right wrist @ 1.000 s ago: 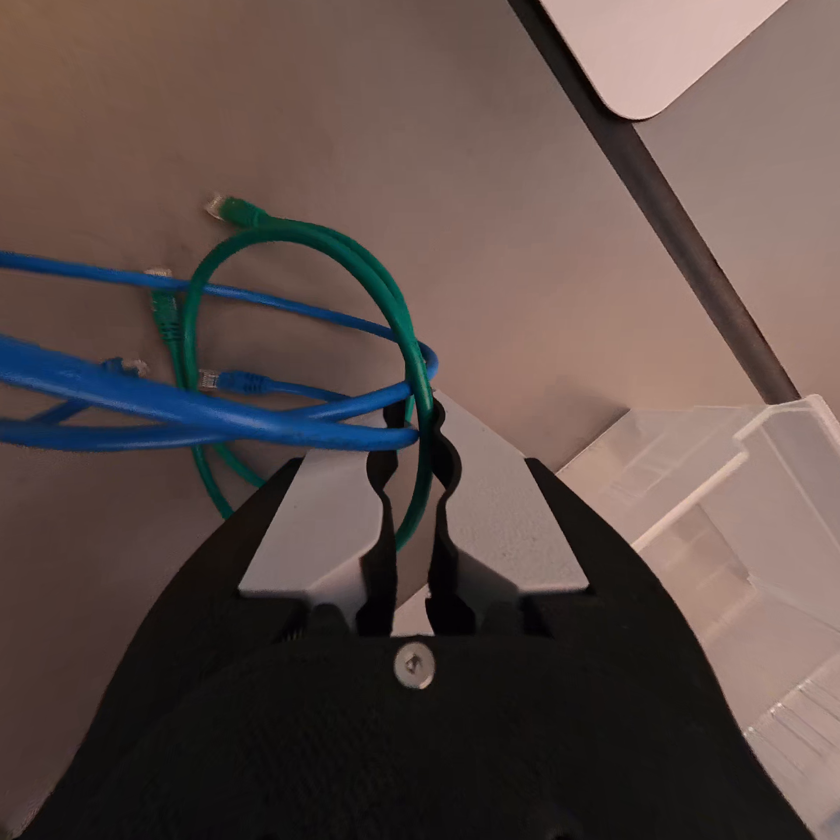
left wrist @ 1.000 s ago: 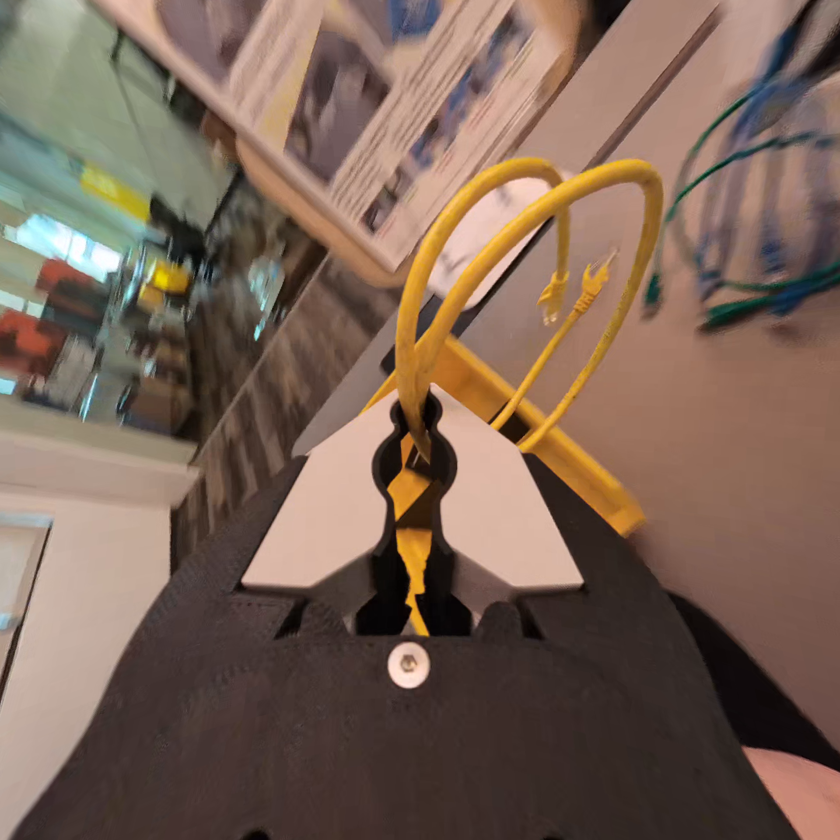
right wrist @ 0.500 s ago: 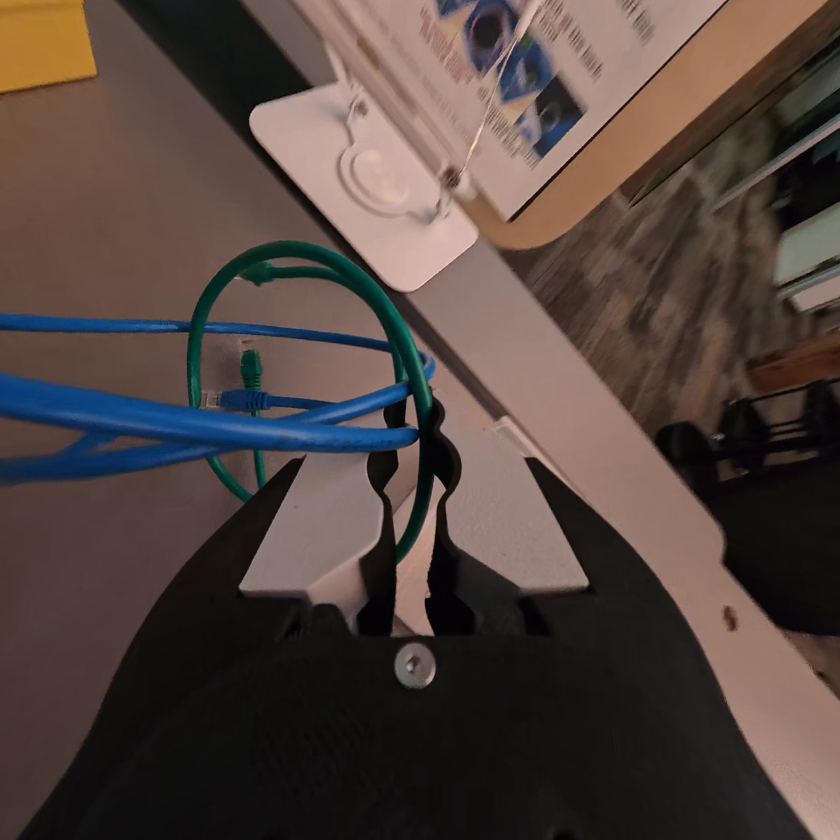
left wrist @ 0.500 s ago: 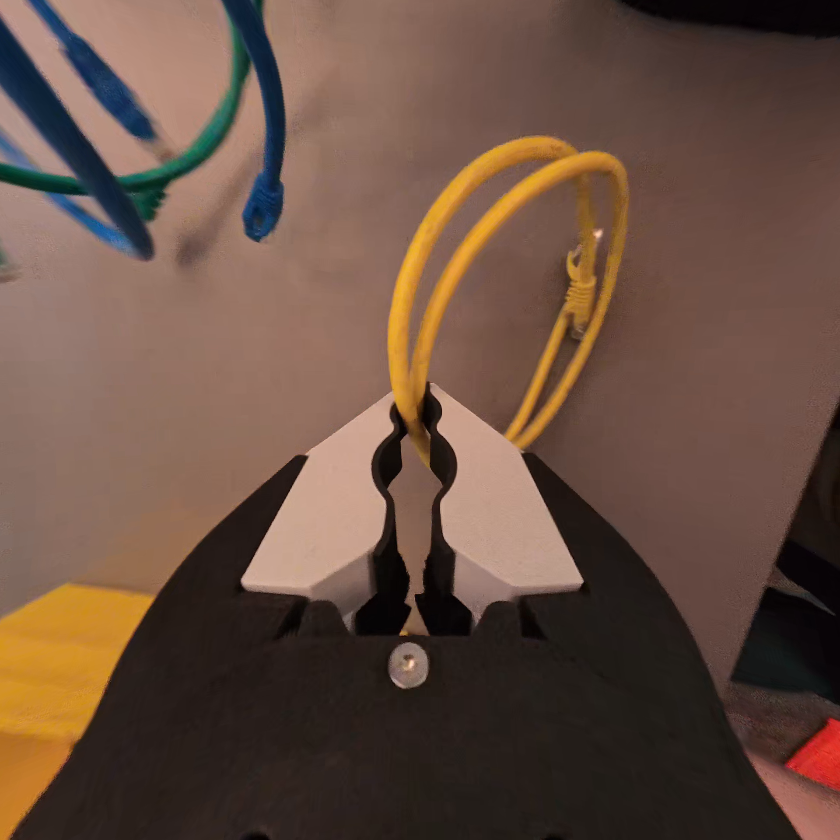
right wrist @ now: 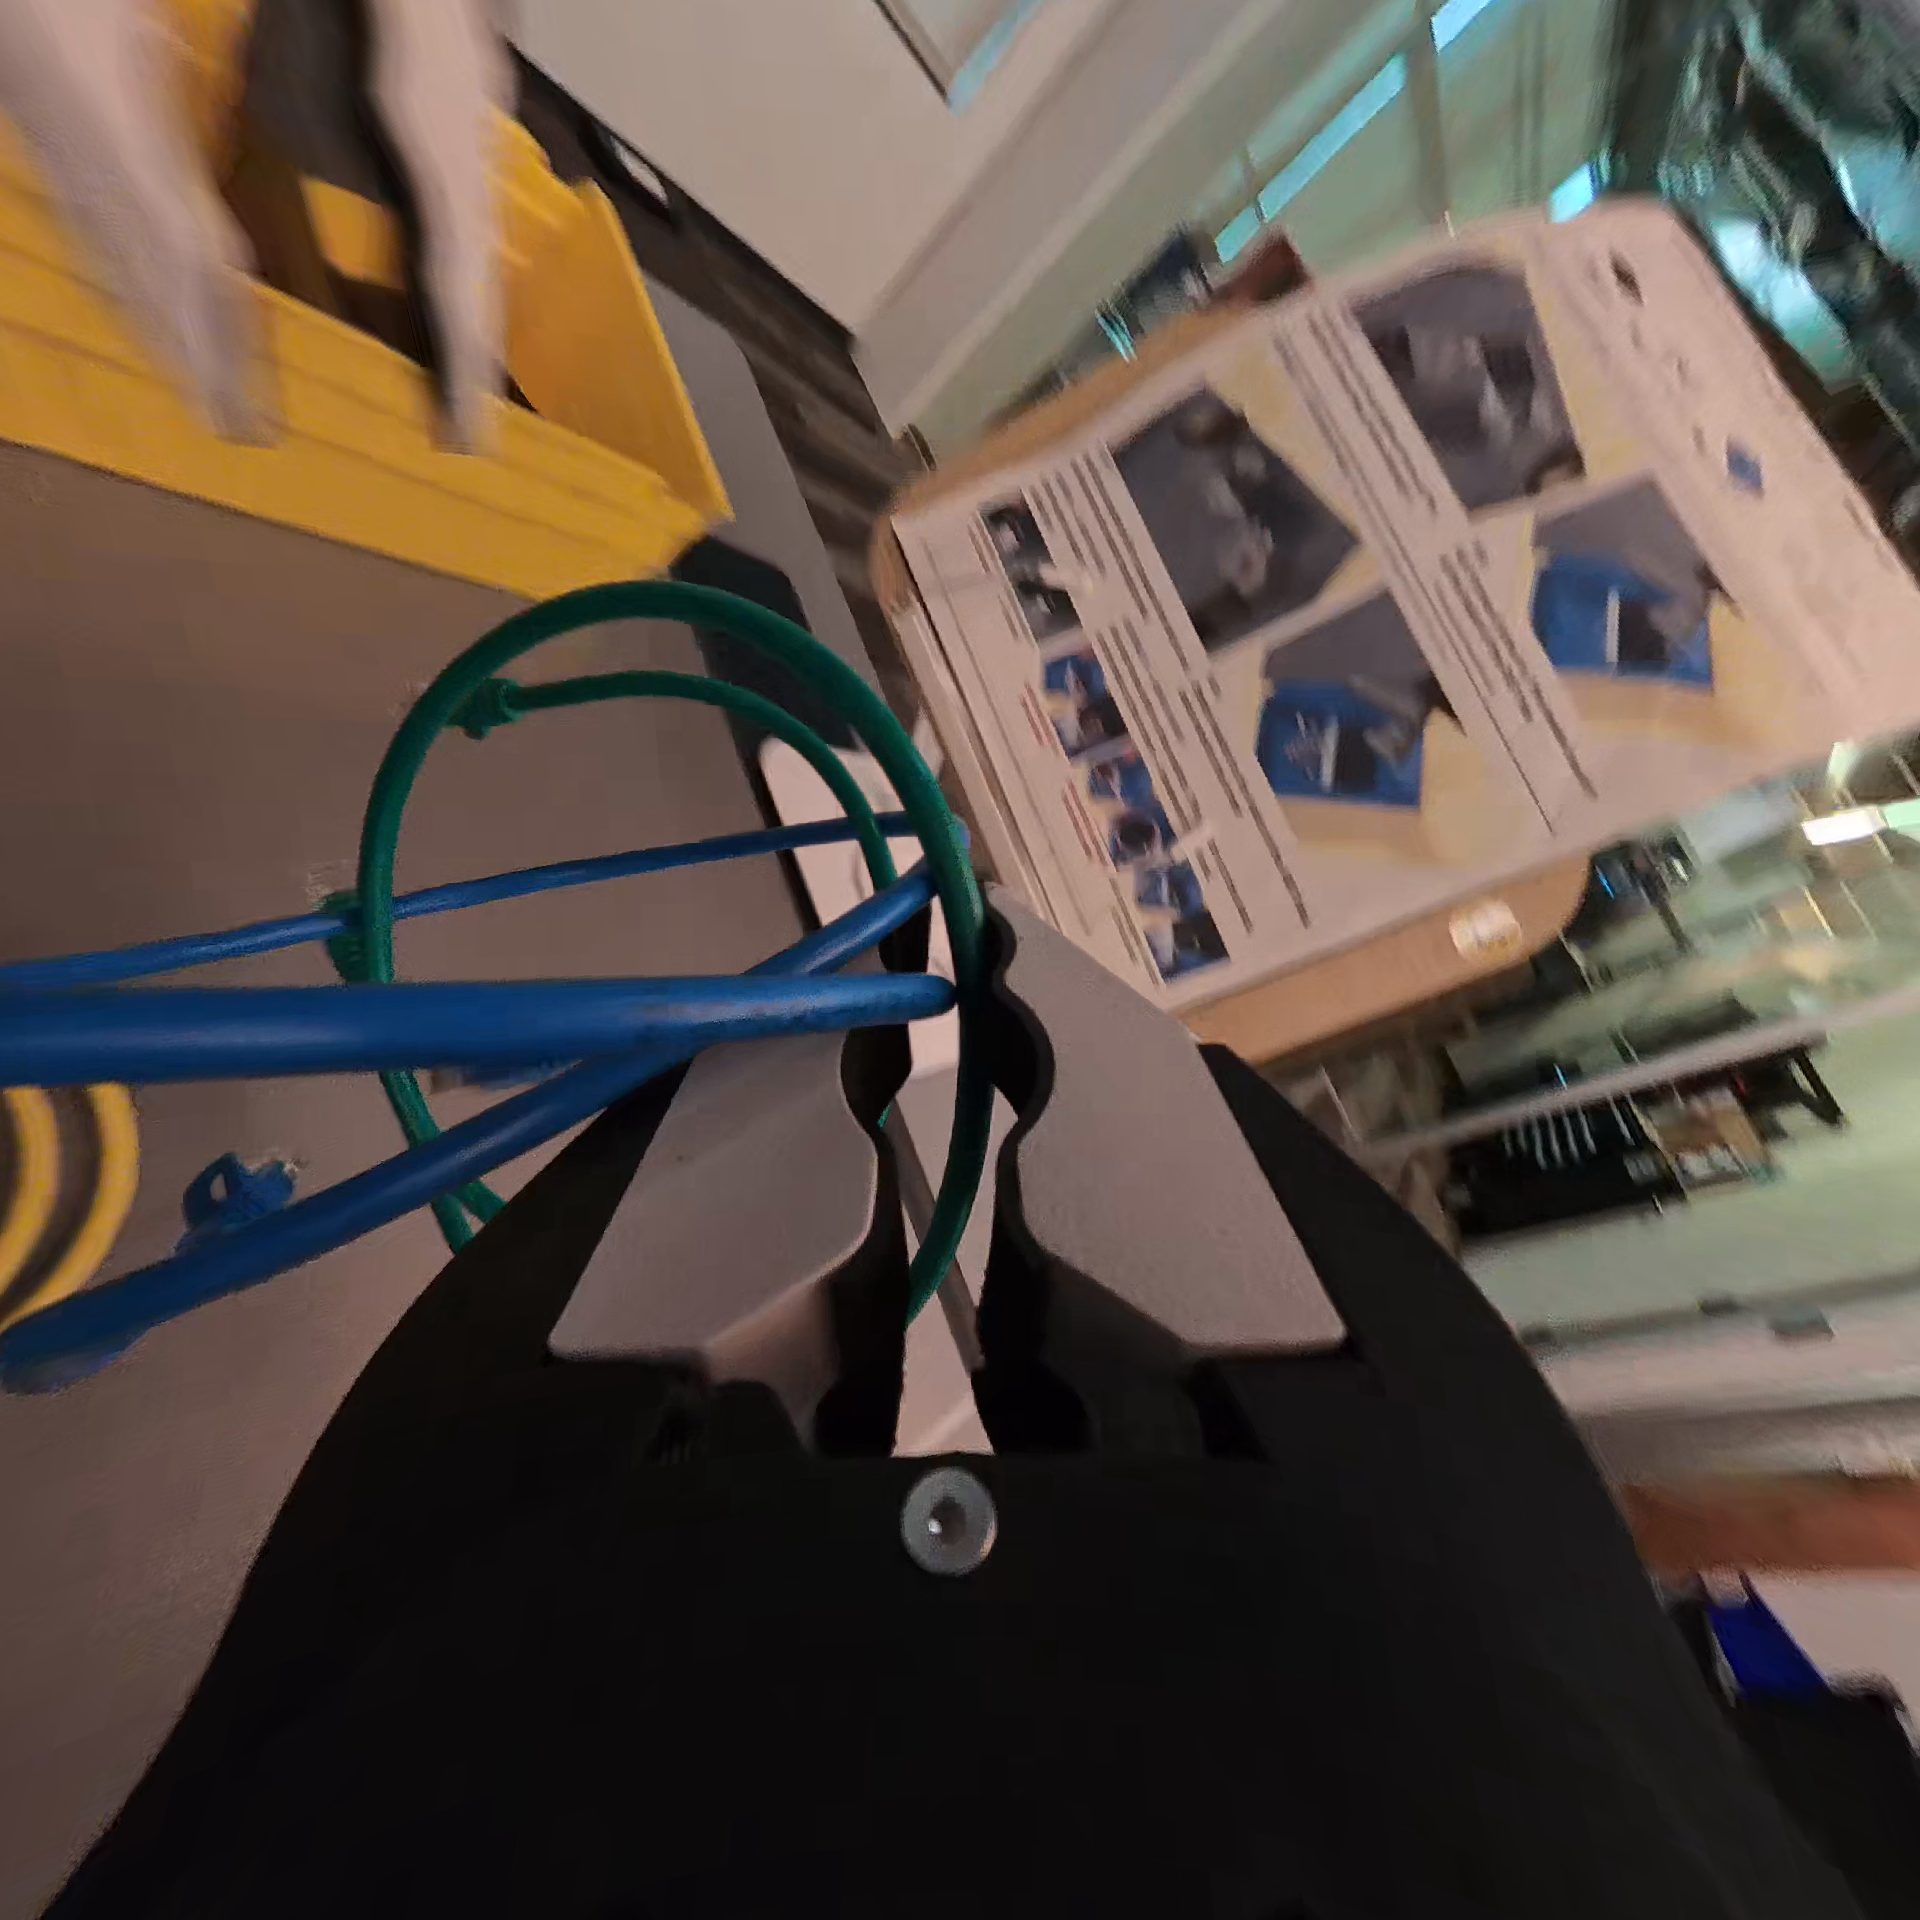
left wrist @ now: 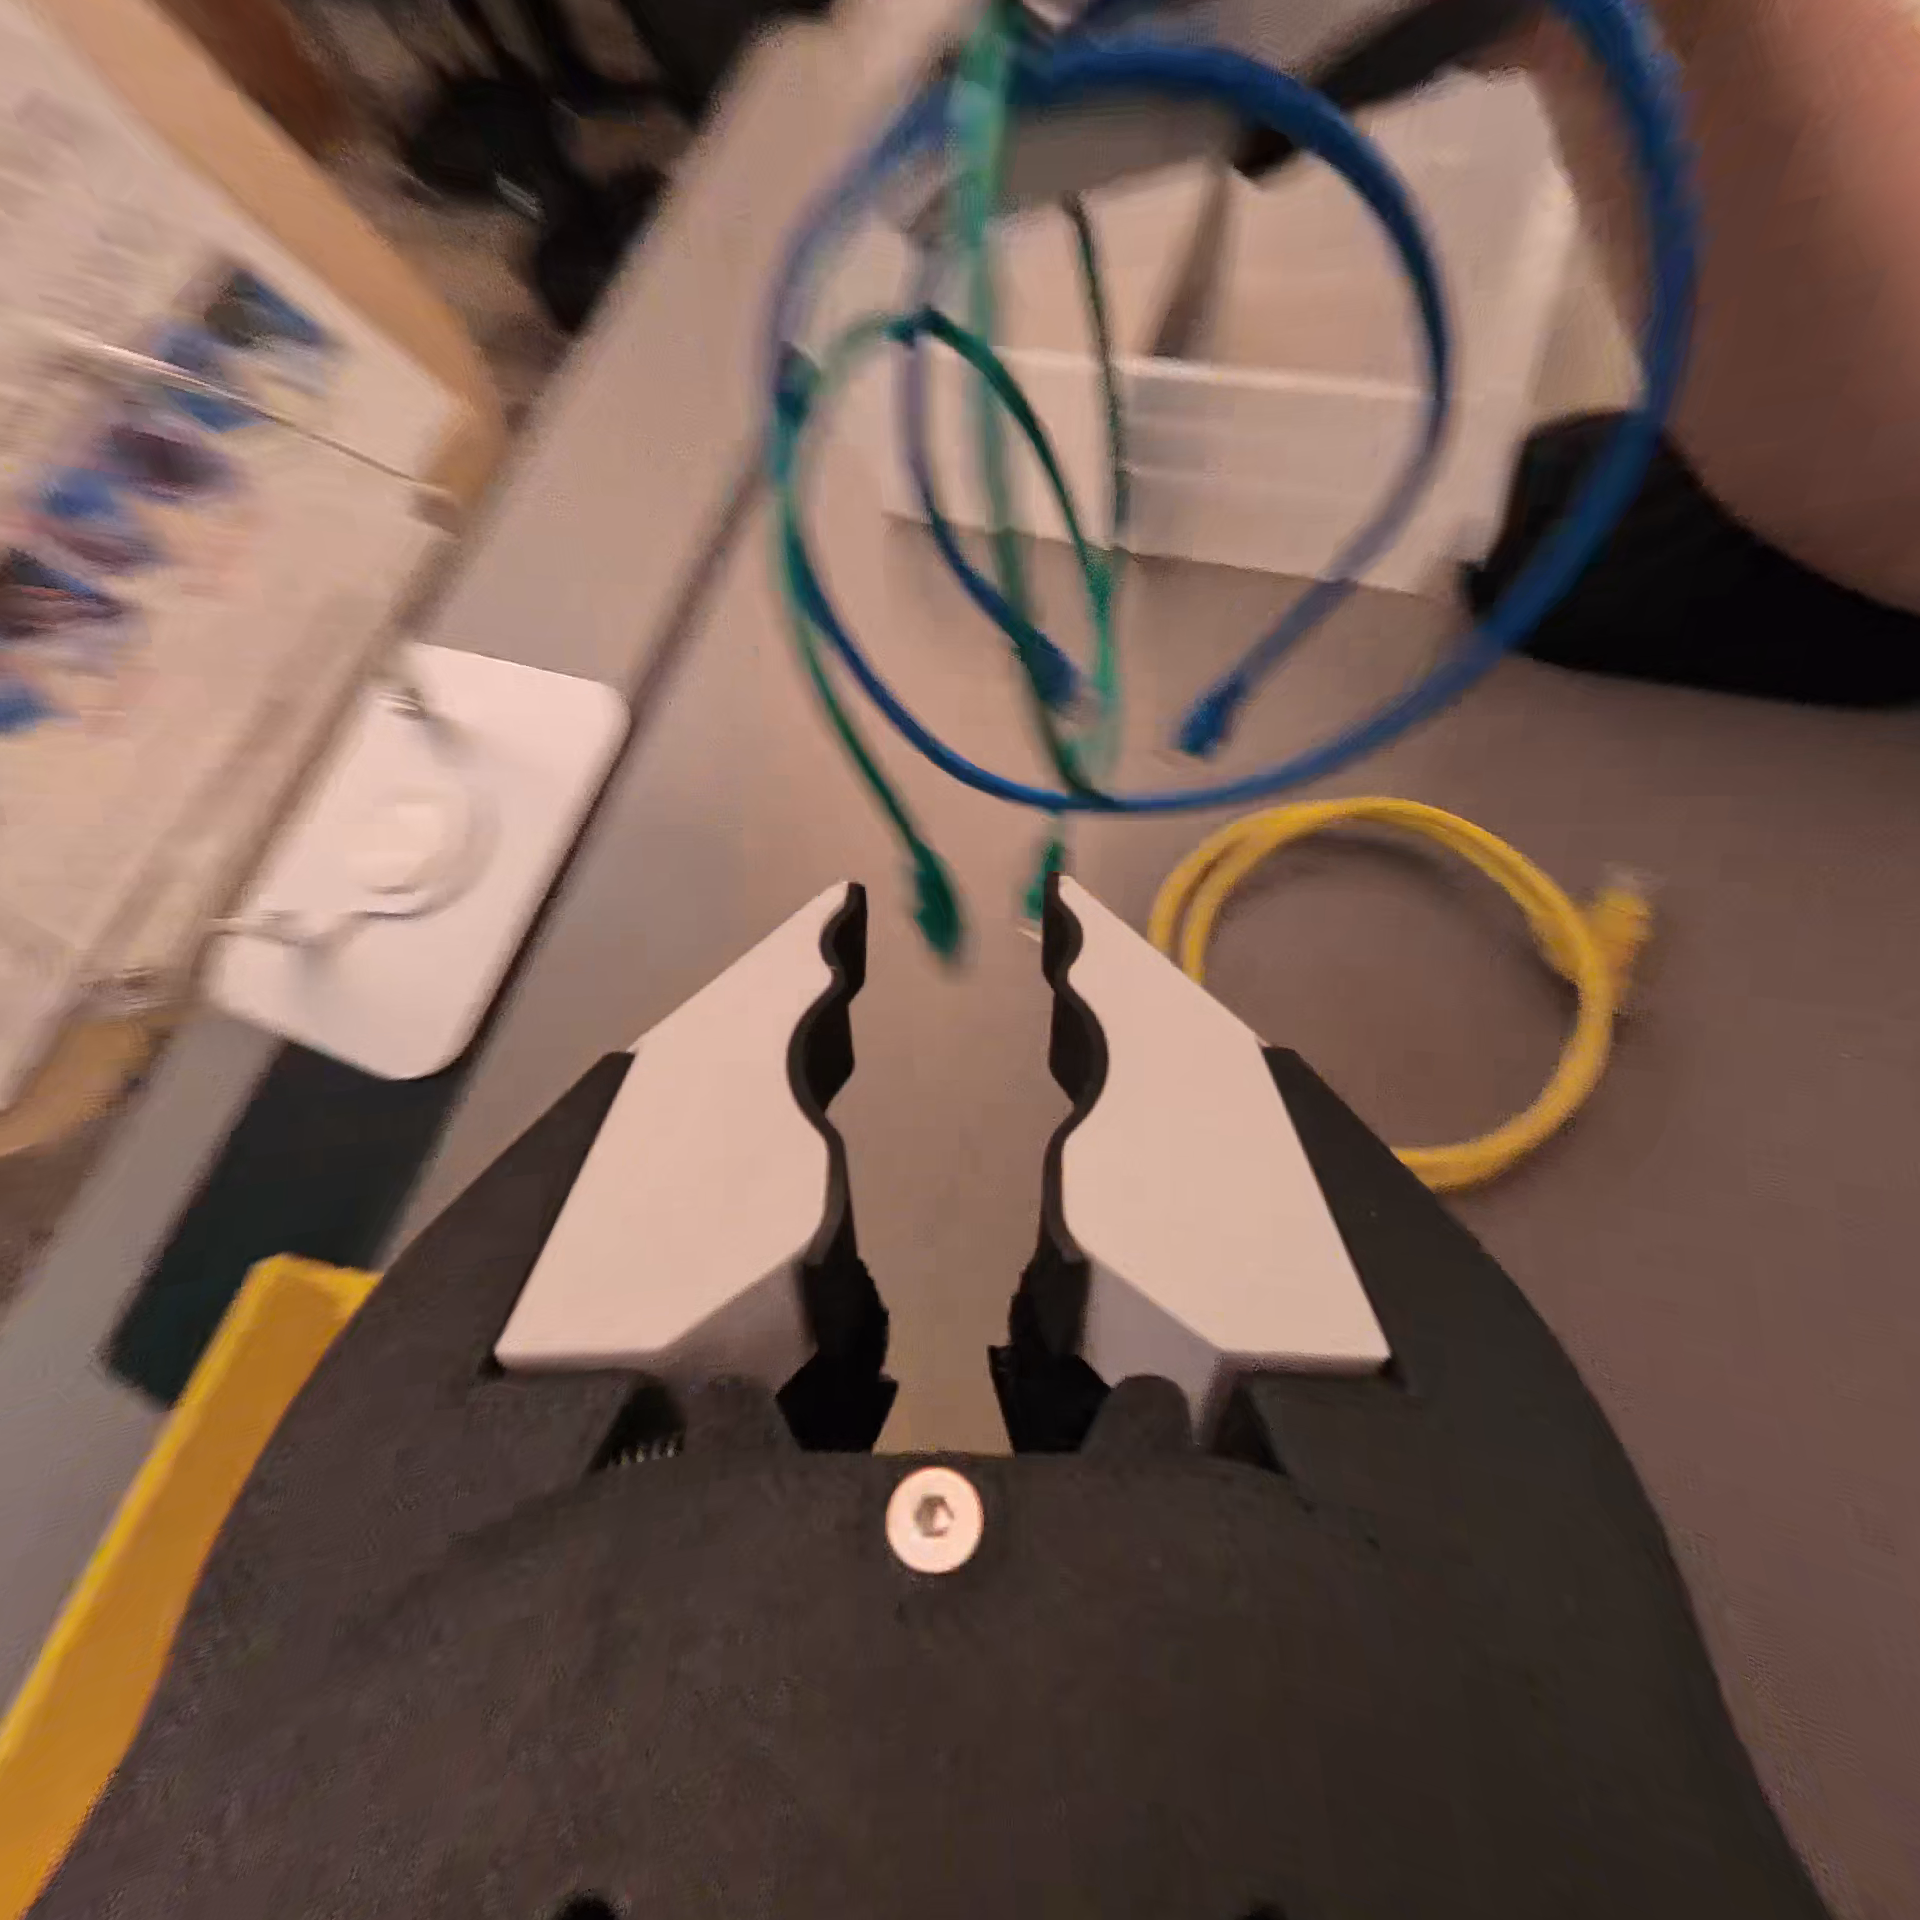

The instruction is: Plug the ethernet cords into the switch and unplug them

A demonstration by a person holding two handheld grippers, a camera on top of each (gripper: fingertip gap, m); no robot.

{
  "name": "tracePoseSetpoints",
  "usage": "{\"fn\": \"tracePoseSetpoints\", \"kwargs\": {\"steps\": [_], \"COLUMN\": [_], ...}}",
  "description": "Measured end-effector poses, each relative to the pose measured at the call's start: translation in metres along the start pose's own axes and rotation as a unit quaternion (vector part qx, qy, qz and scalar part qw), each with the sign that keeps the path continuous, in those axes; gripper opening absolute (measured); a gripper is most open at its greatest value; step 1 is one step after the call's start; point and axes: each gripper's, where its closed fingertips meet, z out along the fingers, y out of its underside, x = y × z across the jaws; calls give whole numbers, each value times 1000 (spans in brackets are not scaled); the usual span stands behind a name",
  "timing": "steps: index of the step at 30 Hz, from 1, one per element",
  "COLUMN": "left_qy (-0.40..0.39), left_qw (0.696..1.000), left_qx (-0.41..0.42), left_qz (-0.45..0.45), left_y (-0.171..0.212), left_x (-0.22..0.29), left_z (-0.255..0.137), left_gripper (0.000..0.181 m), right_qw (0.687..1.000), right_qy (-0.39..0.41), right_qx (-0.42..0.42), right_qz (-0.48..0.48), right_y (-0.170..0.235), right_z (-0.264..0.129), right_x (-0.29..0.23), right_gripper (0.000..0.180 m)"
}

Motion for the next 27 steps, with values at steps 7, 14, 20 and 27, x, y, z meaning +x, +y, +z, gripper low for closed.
{"fn": "tracePoseSetpoints", "kwargs": {"steps": [7,14,20,27], "left_qy": [36,119,93,66], "left_qw": [990,987,987,989], "left_qx": [134,96,116,129], "left_qz": [-22,47,64,-23], "left_y": [-32,-28,-35,-38], "left_x": [1,47,44,20], "left_z": [-19,-3,-13,-35], "left_gripper": [53,11,6,59], "right_qw": [985,974,978,987], "right_qy": [-110,-153,-95,-55], "right_qx": [129,149,178,145], "right_qz": [-37,-80,-51,-44], "right_y": [-64,-87,-90,-82], "right_z": [-8,-3,0,4], "right_x": [-59,-100,-79,-62], "right_gripper": [5,5,8,5]}}
